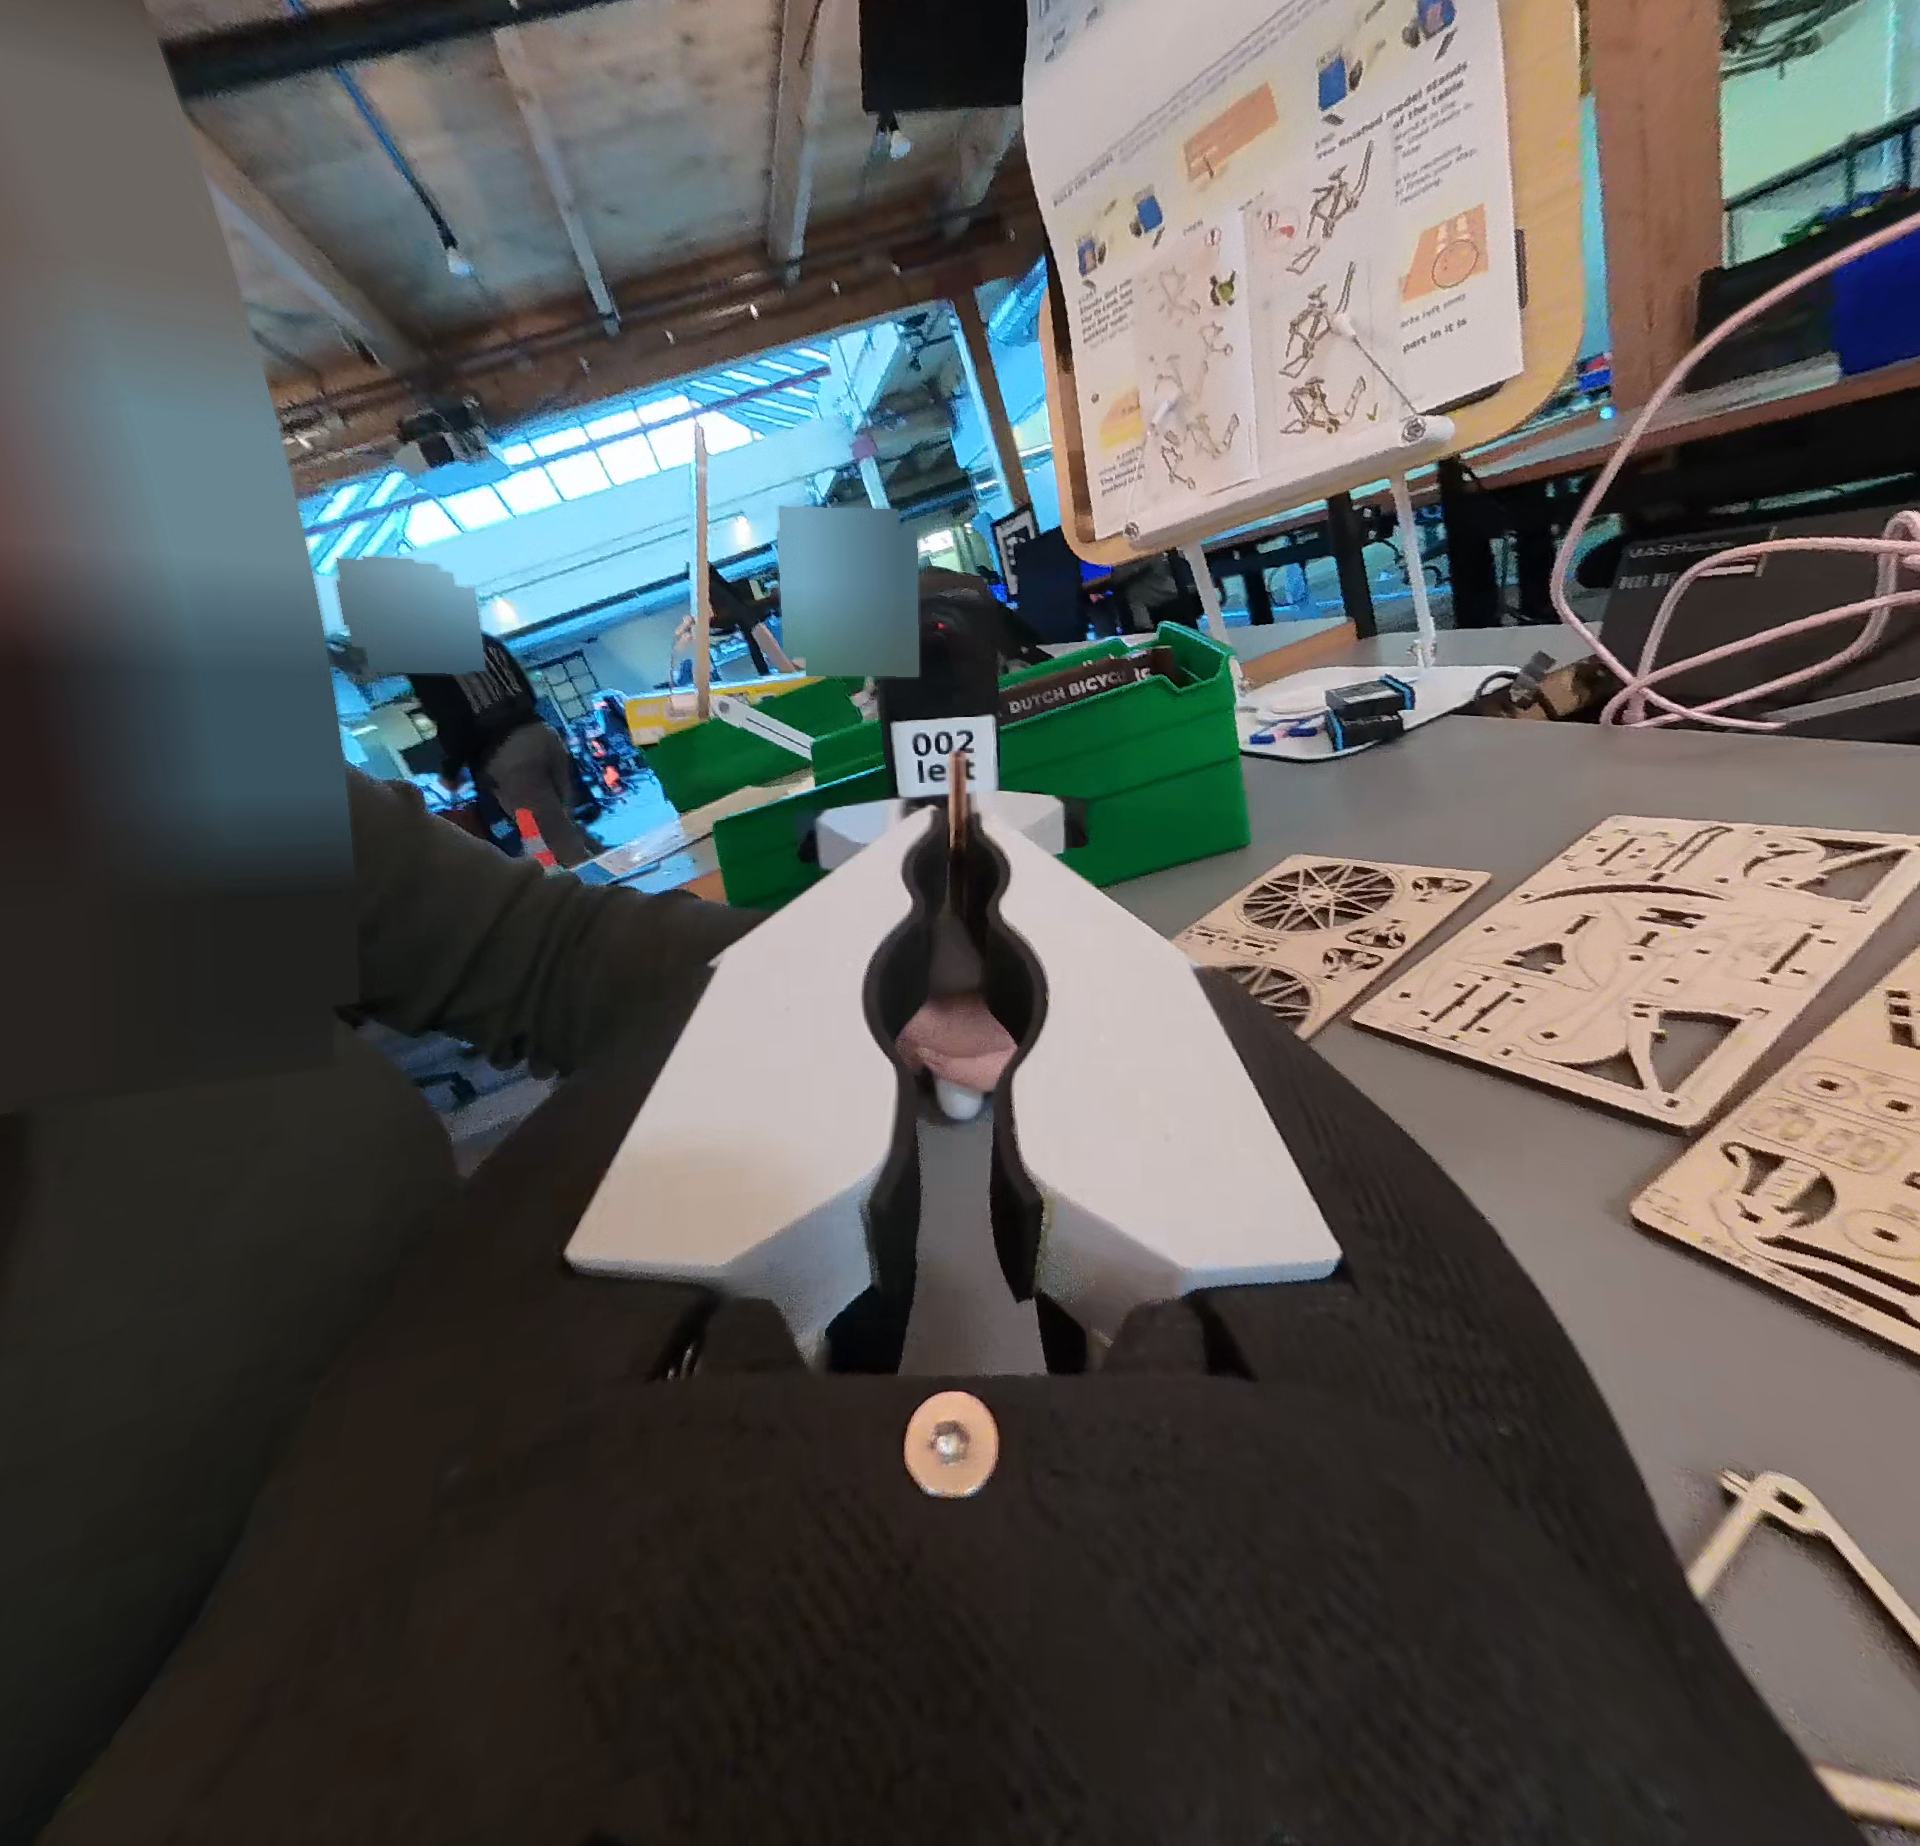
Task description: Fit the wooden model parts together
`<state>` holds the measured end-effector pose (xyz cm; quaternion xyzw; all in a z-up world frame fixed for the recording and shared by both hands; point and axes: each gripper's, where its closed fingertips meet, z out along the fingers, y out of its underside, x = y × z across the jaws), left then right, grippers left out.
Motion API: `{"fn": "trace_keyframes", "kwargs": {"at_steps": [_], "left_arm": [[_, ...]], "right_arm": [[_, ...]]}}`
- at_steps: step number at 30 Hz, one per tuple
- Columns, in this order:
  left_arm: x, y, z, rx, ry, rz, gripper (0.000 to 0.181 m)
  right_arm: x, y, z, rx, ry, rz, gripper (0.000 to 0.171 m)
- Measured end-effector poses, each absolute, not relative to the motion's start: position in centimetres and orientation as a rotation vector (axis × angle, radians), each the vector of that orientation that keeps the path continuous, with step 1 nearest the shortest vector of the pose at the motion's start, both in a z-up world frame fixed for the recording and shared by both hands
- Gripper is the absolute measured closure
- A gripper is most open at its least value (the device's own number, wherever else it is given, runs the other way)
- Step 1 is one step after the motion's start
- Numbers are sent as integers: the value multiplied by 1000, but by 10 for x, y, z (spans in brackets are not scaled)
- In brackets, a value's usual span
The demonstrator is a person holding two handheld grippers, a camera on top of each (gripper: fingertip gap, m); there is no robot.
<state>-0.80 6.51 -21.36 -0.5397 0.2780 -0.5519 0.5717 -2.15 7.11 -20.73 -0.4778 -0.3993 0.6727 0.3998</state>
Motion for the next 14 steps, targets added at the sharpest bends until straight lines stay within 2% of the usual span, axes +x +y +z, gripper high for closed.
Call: {"fn": "trace_keyframes", "kwargs": {"at_steps": [1, 3, 14], "left_arm": [[-9, 66, -213, -1264, 644, -1279, 178], [-10, 65, -211, -1249, 649, -1271, 181], [-13, 67, -212, -1251, 630, -1300, 181]], "right_arm": [[-22, 69, -206, -1198, -1008, 1713, 171], [-23, 67, -204, -1173, -1002, 1715, 171], [-25, 69, -206, -1069, -1021, 1449, 169]]}}
